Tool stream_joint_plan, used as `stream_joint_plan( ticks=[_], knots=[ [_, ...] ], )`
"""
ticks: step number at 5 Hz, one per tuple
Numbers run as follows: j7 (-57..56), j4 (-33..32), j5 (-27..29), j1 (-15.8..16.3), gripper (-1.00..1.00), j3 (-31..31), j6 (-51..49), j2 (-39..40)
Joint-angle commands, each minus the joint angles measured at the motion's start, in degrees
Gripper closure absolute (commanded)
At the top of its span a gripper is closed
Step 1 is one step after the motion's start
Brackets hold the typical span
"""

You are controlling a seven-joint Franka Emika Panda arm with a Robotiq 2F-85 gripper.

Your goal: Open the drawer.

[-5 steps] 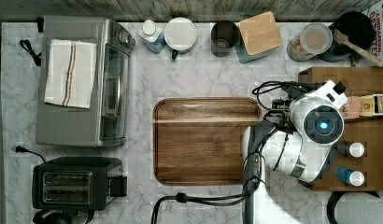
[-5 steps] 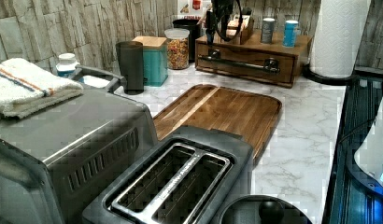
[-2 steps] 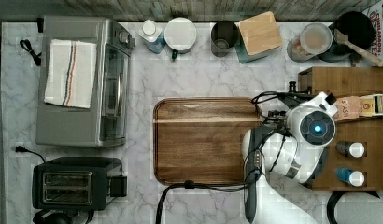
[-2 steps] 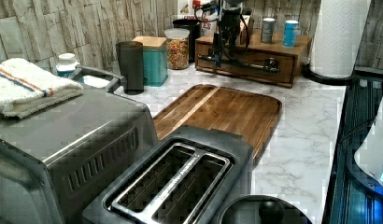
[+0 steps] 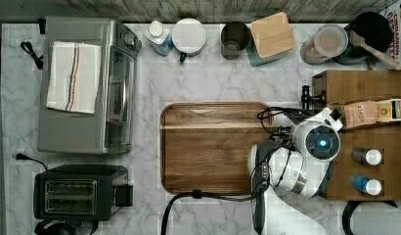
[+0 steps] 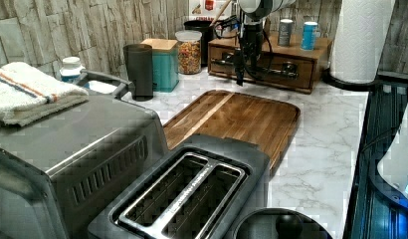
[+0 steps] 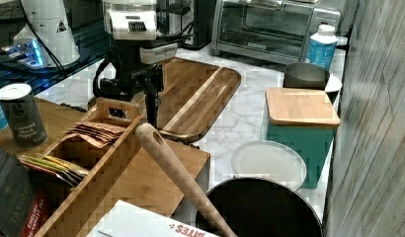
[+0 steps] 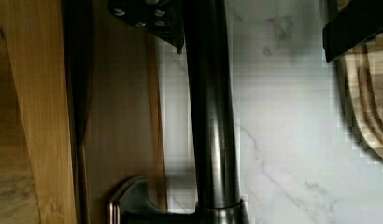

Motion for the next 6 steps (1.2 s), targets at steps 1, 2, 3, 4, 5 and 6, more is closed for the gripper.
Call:
stream_joint_plan(
  ticks=[1,2,3,4,5,6],
  knots=[
    [-8.7,3.0,5.5,-4.1,-1.00,5.2,-3.4,1.7],
    [-7.4,3.4,5.7,-1.8,-1.00,5.5,-9.6,-1.1],
    [-9.7,1.7,8.5,-2.5,-1.00,9.0,-9.3,-2.7],
    [-14.4,-0.2,14.4,-3.2,-1.00,12.6,-7.5,-3.0],
    [-11.9,-2.1,14.7,0.1,-1.00,13.5,-7.6,-4.7],
    [-8.4,-2.3,13.9,3.3,-1.00,14.8,-10.9,-6.1]
  ],
)
